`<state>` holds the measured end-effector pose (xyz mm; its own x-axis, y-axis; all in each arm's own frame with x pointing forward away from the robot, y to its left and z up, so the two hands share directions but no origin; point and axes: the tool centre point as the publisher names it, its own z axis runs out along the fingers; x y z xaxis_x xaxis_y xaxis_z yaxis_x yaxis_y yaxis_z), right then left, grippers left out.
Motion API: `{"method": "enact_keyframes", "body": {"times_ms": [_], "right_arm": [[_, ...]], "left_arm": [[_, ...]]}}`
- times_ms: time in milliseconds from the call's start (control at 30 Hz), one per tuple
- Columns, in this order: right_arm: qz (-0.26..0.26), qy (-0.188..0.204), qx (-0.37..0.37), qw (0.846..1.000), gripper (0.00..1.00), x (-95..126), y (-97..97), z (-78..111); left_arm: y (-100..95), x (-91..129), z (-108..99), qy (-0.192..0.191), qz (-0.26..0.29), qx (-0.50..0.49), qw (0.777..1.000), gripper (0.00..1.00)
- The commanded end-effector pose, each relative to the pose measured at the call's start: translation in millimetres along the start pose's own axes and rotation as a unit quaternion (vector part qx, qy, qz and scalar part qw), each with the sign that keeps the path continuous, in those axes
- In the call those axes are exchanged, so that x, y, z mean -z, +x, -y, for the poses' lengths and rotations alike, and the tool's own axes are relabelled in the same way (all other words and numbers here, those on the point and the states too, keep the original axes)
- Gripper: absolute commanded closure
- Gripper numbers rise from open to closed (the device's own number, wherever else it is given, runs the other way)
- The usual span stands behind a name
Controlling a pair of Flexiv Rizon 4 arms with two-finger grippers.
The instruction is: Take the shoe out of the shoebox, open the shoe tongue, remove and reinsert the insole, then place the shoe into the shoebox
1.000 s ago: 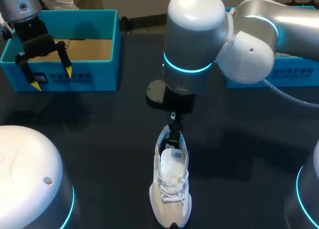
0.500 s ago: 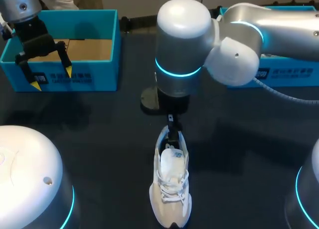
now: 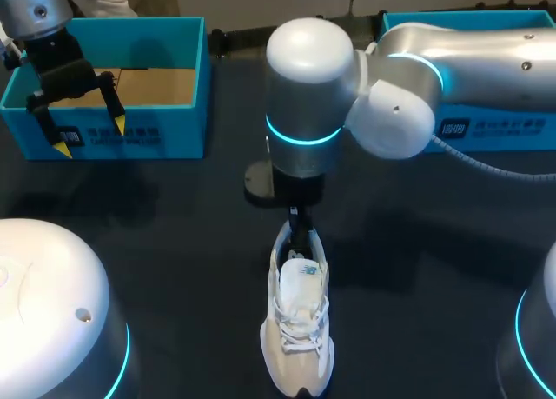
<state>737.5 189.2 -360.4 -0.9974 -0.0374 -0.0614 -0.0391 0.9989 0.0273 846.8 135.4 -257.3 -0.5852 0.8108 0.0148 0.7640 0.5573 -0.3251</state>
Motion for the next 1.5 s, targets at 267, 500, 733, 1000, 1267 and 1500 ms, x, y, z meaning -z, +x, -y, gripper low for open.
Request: {"method": "enact_keyframes", "body": {"times_ms": [267, 500, 733, 1000, 1267, 1500], "right_arm": [[-0.001, 0.002, -0.009, 1.0, 0.5, -21, -0.4, 4.0], [-0.01, 0.001, -0.012, 1.0, 0.56, -31, -2.8, 8.3], [-0.011, 0.004, -0.018, 1.0, 1.0, -32, -0.1, 12.1], [0.011, 0.011, -0.008, 1.0, 1.0, -1, -3.0, 22.8], [0.04, 0.016, -0.017, 0.999, 1.0, 54, -27.6, 62.5], [0.054, 0.021, -0.01, 0.998, 1.0, 94, -55.0, 88.7]], "left_arm": [[0.2, 1, -1, -0.001, -0.002, -0.001, 1.0, 0.0], [0.2, 1, -1, -0.001, -0.002, -0.001, 1.0, 0.0], [0.2, 1, -1, -0.001, -0.002, -0.001, 1.0, 0.0], [0.2, 1, -1, -0.001, -0.002, -0.001, 1.0, 0.0], [0.2, 1, -1, -0.001, -0.002, -0.001, 1.0, 0.0], [0.2, 1, -1, -0.001, -0.002, -0.001, 1.0, 0.0]]}}
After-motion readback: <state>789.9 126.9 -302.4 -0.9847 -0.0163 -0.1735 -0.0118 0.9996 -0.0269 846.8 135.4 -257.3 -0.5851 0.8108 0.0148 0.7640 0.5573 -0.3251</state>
